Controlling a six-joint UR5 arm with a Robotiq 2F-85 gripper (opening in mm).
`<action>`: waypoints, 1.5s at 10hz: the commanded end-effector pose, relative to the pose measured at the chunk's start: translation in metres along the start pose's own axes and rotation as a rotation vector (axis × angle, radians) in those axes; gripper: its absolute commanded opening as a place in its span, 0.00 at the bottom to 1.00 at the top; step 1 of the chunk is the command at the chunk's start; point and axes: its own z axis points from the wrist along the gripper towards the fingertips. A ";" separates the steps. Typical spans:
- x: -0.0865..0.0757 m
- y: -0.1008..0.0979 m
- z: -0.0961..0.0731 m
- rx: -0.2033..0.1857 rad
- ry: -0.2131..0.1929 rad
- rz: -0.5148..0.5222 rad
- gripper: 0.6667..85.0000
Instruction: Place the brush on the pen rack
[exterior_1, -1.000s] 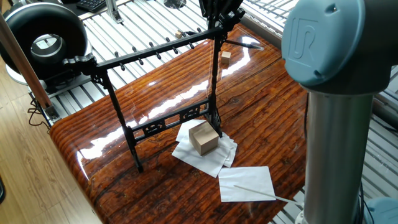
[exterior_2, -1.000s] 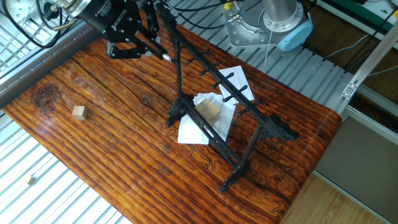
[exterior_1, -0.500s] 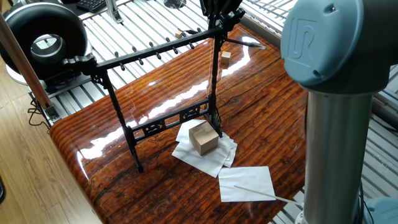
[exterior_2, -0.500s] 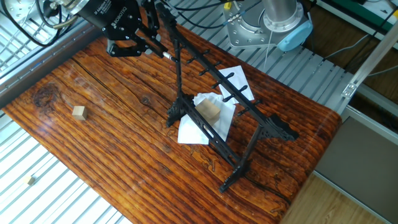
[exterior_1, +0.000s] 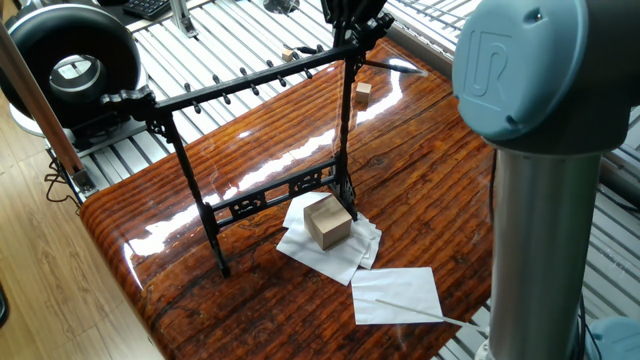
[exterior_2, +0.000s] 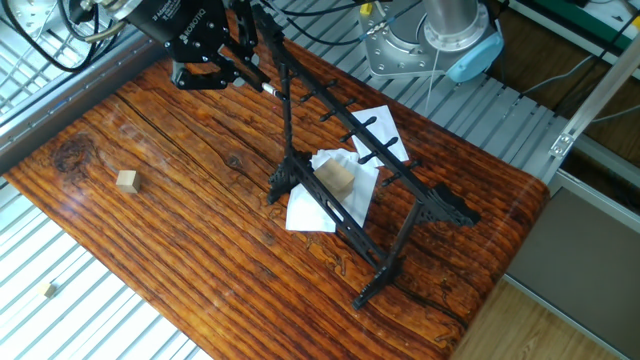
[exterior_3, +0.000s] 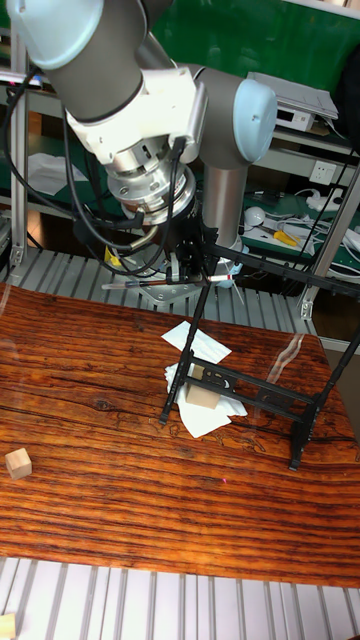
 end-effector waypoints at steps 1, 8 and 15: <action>0.000 0.000 -0.001 -0.004 -0.012 -0.027 0.00; -0.003 -0.008 0.003 0.001 -0.069 -0.052 0.00; 0.030 -0.021 0.004 0.054 0.035 -0.030 0.00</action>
